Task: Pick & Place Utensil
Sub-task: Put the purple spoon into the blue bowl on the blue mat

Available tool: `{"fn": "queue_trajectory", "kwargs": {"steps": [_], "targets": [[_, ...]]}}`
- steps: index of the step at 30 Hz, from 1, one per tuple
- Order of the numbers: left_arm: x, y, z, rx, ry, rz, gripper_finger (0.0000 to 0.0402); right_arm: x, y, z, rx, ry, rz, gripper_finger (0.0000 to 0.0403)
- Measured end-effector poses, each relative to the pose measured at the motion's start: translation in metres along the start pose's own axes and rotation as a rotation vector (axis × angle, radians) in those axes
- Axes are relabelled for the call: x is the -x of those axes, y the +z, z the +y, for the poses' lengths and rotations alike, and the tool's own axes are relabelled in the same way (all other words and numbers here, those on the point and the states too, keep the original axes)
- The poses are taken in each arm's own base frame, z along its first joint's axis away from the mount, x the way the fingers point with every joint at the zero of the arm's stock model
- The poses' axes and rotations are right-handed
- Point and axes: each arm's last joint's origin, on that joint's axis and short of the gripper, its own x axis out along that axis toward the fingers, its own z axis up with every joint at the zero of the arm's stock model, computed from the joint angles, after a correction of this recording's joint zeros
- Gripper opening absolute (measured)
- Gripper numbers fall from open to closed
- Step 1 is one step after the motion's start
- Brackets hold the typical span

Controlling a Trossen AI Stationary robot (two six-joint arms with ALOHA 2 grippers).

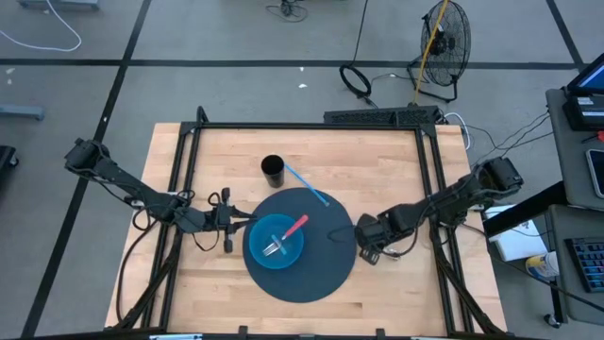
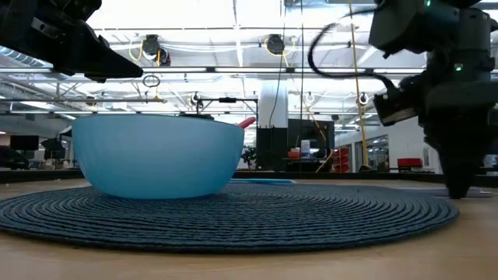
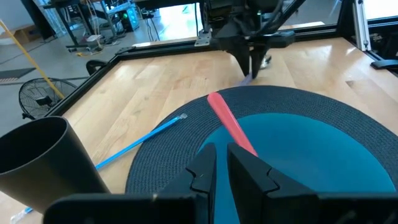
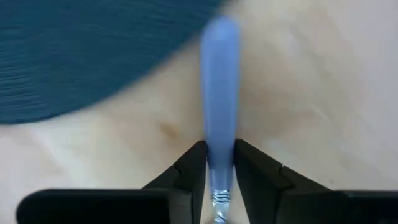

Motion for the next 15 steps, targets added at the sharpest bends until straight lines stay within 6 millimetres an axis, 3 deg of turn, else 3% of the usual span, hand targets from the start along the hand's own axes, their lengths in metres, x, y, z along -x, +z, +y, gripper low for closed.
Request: {"fn": "queue_trajectory", "kwargs": {"steps": [7, 15], "targets": [[0.0000, 0.0000, 0.0000, -0.001, 0.000, 0.000, 0.0047, 0.0002, 0.0008, -0.0061, -0.003, -0.041, 0.020, 0.0076], [0.0000, -0.0008, 0.0000, -0.006, 0.000, 0.008, 0.0047, 0.0000, 0.0010, -0.0058, 0.066, -0.034, 0.020, 0.0110]]}}
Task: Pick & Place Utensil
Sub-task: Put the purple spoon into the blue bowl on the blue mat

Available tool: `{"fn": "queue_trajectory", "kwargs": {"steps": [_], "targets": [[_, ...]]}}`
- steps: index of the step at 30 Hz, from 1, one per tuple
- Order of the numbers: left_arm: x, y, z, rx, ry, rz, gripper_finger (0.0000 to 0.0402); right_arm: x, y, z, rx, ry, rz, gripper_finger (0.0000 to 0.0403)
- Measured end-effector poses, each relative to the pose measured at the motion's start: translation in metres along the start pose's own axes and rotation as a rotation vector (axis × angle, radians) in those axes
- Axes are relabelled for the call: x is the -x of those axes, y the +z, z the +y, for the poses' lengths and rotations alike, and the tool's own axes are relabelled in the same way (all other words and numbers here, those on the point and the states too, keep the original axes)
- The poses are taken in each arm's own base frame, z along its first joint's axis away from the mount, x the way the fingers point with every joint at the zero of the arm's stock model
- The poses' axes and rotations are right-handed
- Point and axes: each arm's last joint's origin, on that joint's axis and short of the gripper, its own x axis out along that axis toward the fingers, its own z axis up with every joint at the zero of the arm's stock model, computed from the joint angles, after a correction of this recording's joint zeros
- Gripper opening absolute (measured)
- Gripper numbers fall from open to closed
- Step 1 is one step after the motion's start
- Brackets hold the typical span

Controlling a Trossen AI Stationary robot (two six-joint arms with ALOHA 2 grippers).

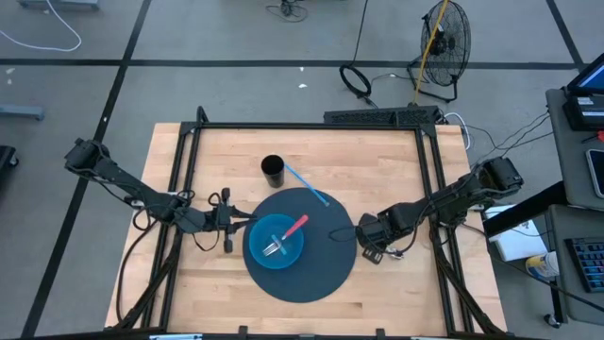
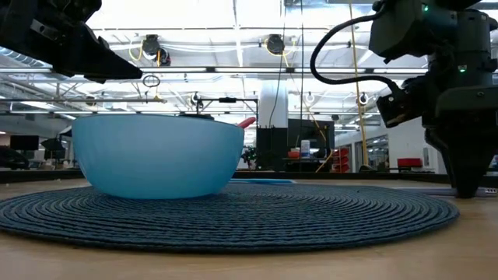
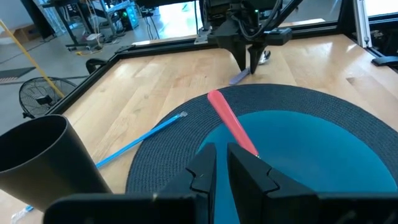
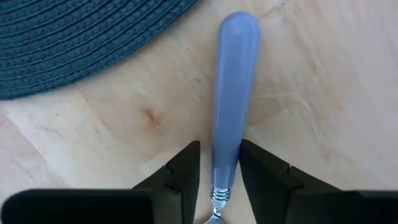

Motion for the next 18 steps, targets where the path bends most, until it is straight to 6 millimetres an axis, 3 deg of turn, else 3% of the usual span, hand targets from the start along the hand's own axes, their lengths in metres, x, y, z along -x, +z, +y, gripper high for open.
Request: {"fn": "queue_trajectory", "kwargs": {"steps": [7, 12, 18], "targets": [[0.0000, 0.0000, 0.0000, -0.006, 0.000, 0.000, 0.0047, 0.0002, -0.0027, -0.0025, 0.039, -0.002, 0.054, 0.0133], [0.0000, 0.0000, 0.0000, -0.006, 0.000, 0.000, 0.0047, 0.0005, -0.0071, -0.0070, 0.044, -0.023, 0.127, 0.0132], [0.0000, 0.0000, 0.0000, -0.006, 0.000, 0.000, 0.0047, -0.0006, -0.0001, -0.0081, 0.069, 0.001, 0.087, 0.0129]]}}
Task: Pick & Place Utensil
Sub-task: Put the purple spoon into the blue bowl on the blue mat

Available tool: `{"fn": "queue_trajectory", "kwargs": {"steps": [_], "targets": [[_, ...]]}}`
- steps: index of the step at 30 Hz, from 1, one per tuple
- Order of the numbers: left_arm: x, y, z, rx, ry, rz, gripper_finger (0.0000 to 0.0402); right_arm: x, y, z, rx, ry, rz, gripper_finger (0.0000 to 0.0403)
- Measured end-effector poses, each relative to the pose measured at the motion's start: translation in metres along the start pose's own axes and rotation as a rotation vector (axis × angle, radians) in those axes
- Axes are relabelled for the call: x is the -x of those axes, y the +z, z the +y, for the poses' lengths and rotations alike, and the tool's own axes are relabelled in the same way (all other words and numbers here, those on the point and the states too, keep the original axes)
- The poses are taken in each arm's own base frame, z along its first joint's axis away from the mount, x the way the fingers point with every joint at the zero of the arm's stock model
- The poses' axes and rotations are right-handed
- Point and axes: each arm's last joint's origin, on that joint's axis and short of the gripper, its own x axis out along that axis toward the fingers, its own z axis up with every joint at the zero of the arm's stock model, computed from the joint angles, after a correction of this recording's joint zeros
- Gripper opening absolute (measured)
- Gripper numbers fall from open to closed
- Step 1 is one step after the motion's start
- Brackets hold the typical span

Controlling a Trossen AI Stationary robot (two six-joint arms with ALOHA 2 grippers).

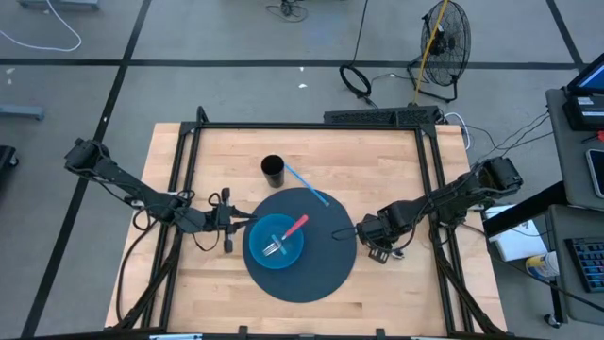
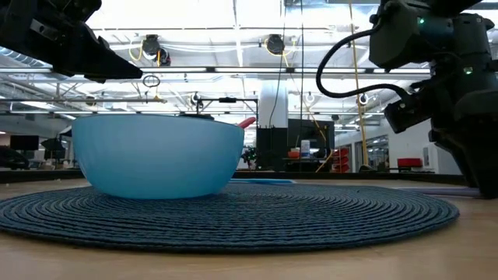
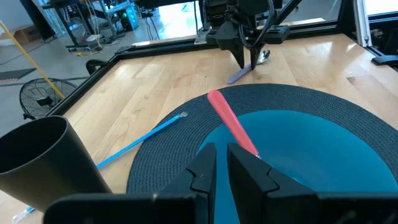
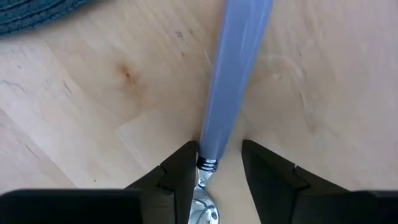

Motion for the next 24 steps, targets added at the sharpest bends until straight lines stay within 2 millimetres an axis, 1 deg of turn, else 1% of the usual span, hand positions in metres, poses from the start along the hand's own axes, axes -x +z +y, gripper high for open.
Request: {"fn": "queue_trajectory", "kwargs": {"steps": [6, 11, 18, 24], "targets": [[0.000, 0.000, 0.000, 0.000, 0.000, 0.002, 0.0047, 0.001, 0.008, -0.007, -0.018, 0.027, -0.003, 0.0129], [0.000, -0.001, 0.000, -0.002, 0.000, 0.008, 0.0047, 0.001, 0.010, -0.011, -0.034, 0.048, 0.034, 0.0119], [0.000, -0.001, 0.000, -0.005, 0.000, 0.013, 0.0047, 0.002, 0.006, -0.013, -0.056, 0.018, 0.072, 0.0095], [0.000, -0.001, 0.000, -0.004, -0.001, 0.013, 0.0047, 0.001, 0.006, -0.013, -0.060, 0.019, 0.072, 0.0062]]}}
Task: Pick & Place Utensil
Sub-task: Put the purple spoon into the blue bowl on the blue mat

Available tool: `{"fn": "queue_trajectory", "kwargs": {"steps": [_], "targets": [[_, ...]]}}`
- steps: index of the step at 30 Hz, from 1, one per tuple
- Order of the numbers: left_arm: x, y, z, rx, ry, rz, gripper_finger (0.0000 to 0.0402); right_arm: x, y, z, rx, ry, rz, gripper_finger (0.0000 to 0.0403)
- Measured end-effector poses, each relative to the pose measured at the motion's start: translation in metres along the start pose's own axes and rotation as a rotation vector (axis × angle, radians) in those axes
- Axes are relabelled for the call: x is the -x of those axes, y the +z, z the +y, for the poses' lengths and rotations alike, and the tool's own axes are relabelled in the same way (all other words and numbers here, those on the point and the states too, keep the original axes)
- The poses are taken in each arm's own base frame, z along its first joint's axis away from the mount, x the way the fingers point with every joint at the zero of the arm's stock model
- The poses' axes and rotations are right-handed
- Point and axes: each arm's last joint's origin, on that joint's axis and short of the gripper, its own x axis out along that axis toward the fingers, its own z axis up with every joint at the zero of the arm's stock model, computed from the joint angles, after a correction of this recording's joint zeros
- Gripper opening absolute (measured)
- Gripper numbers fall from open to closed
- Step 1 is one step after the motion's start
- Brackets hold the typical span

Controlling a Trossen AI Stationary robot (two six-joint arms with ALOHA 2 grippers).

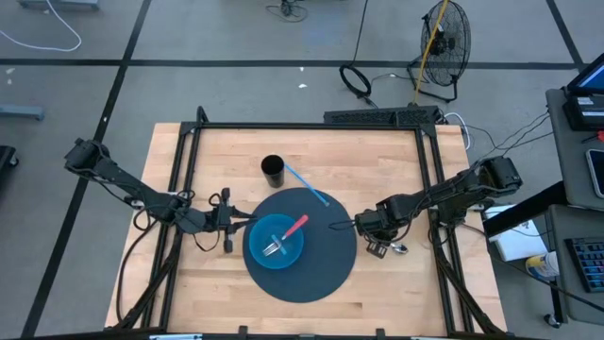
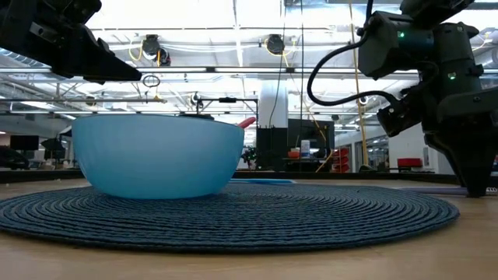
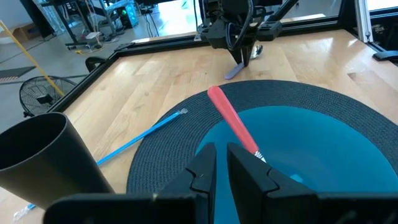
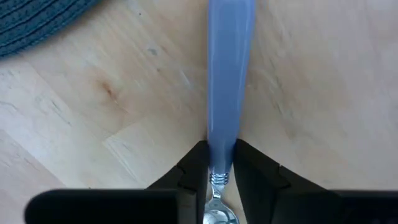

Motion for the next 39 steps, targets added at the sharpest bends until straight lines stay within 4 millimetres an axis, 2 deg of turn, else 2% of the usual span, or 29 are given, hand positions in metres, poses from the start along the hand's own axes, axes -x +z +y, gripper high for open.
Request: {"fn": "queue_trajectory", "kwargs": {"steps": [5, 22, 39], "targets": [[0.000, 0.000, 0.000, 0.004, -0.004, 0.000, 0.0047, 0.000, 0.000, 0.000, 0.006, 0.001, 0.000, 0.0043], [0.000, 0.000, 0.000, 0.007, -0.004, 0.000, 0.0047, 0.003, 0.002, -0.001, 0.052, -0.051, -0.089, 0.0046], [0.000, 0.000, 0.000, 0.016, -0.004, -0.002, 0.0047, 0.046, -0.003, -0.006, 0.038, 0.002, -0.421, 0.0046]]}}
